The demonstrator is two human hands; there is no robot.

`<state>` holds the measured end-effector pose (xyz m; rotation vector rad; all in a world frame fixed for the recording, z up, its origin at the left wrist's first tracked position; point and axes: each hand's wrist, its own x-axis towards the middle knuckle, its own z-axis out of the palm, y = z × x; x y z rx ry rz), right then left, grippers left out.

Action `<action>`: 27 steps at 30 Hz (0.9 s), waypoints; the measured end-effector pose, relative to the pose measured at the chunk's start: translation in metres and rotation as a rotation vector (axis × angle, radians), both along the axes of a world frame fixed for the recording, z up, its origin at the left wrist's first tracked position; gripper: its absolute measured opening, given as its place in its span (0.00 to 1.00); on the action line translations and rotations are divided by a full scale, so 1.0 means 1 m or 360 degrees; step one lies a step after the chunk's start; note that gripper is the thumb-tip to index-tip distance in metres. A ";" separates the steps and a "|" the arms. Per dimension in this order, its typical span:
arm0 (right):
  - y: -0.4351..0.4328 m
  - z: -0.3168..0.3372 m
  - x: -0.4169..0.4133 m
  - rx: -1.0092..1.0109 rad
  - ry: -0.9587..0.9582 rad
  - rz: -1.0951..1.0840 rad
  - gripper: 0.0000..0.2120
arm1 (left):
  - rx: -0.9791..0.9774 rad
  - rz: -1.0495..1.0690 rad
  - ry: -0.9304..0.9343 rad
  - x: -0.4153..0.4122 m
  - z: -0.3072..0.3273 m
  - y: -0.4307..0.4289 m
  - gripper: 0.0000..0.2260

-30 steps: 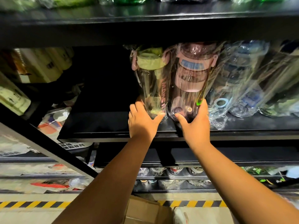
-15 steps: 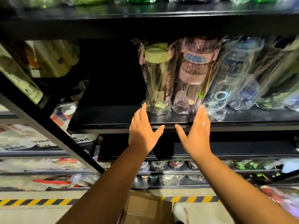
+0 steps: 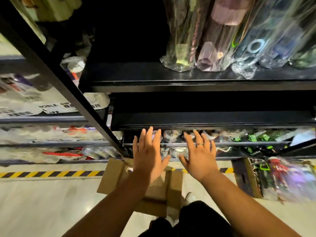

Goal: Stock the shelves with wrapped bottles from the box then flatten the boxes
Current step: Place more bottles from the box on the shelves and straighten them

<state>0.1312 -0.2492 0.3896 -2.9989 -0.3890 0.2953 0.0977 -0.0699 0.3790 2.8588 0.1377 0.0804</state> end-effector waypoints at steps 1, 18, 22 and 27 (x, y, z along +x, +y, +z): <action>0.002 -0.001 -0.007 -0.0026 0.0058 0.0024 0.36 | 0.0004 0.0001 0.0096 -0.010 -0.002 0.001 0.41; 0.028 -0.054 -0.094 -0.0088 0.0514 0.0327 0.35 | 0.0005 0.0386 0.0662 -0.156 -0.057 0.050 0.35; 0.045 -0.082 -0.109 -0.0104 0.0617 0.0268 0.36 | -0.0063 0.0410 0.0796 -0.158 -0.083 0.077 0.36; 0.086 -0.132 -0.113 -0.0015 0.0791 0.0013 0.35 | -0.0069 0.0320 0.1098 -0.136 -0.136 0.123 0.33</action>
